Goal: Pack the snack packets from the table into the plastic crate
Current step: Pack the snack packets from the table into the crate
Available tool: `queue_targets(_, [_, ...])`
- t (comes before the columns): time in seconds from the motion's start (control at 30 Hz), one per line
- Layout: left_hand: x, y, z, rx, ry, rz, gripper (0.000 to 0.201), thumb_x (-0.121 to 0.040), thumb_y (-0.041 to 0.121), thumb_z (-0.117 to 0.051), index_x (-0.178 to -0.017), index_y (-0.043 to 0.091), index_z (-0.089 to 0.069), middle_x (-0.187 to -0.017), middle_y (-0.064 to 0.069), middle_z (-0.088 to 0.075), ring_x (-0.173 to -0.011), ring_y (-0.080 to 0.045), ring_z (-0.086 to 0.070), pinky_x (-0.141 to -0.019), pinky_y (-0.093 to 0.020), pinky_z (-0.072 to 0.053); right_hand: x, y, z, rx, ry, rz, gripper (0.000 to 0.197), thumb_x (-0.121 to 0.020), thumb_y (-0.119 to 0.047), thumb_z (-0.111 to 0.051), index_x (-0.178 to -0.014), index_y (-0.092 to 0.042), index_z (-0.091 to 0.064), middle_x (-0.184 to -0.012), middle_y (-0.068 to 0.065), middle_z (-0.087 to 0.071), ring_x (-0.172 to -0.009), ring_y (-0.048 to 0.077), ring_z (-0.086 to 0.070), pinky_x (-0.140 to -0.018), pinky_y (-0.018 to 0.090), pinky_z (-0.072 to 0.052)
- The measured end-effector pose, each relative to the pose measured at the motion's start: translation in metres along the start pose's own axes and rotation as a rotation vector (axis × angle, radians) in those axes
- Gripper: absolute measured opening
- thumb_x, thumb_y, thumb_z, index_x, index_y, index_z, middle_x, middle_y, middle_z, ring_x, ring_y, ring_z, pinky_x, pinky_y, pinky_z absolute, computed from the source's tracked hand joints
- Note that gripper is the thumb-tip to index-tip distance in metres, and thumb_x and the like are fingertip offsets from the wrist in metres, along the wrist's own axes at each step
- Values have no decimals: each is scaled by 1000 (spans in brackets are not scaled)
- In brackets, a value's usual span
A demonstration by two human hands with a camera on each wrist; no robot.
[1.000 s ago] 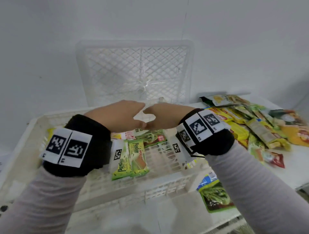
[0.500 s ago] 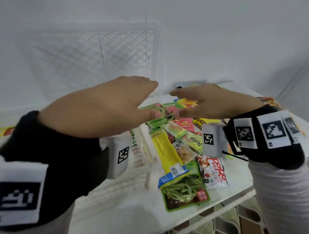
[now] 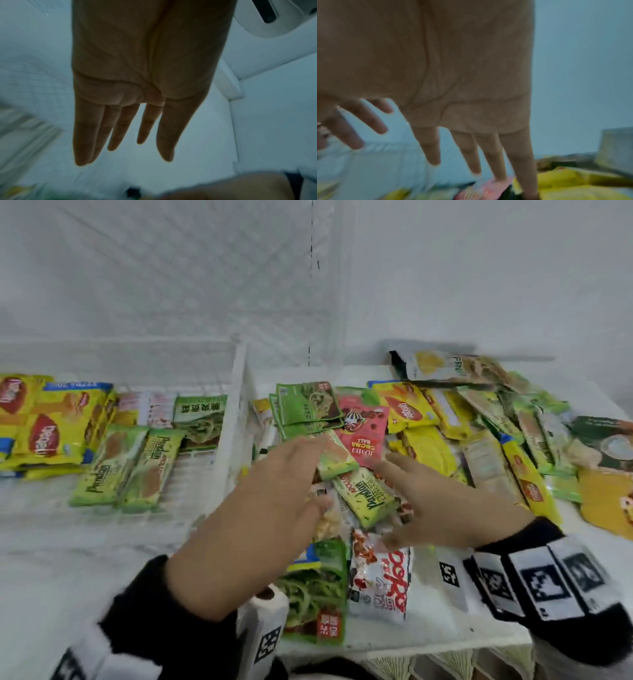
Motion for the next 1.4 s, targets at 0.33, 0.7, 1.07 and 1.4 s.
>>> queue_targets(0.33, [31,-61,-102,-291,-292,308,134,-70,47,-75,-116,47,50,-125,-3,59,-136,-46,26,-115,-51,-10,-22,-11,-47,432,-15,150,132,-65,-52,-77,-140,-30,31,-152,13,26,-140,47,9,-108,68,-15])
queue_targets(0.7, [14,-57,-97,-489,-121,367,63,-90,53,-45,-139,46,-6,-150,-25,4,-133,-40,-28,-96,-39,-46,-31,18,13,-4,200,323,33,-70,-27,-78,-99,-32,-62,-116,-7,-51,-101,11,-51,-86,26,-43])
queue_targets(1.07, [28,-53,-77,-185,-13,625,40,-97,21,-38,-136,19,-30,-143,-29,-22,-81,-25,-60,-72,-31,-50,-38,67,65,-915,304,292,33,-54,-17,-82,-83,-21,-67,-80,0,-64,-70,16,-62,-63,27,-54])
queue_targets(1.4, [15,-19,-25,-220,339,445,37,-94,16,-48,-130,9,-51,-132,-17,-41,-88,-30,-60,-74,-42,-53,-35,36,112,-609,649,258,28,-68,-4,-78,-84,-26,-70,-79,0,-66,-76,26,-64,-67,29,-50])
Point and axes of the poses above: each hand's wrist, its own x-axis away from the middle knuckle, its own z-axis out of the back of the hand, y = z × x, the point moved 6 cm from there along -x, towards the middle knuckle
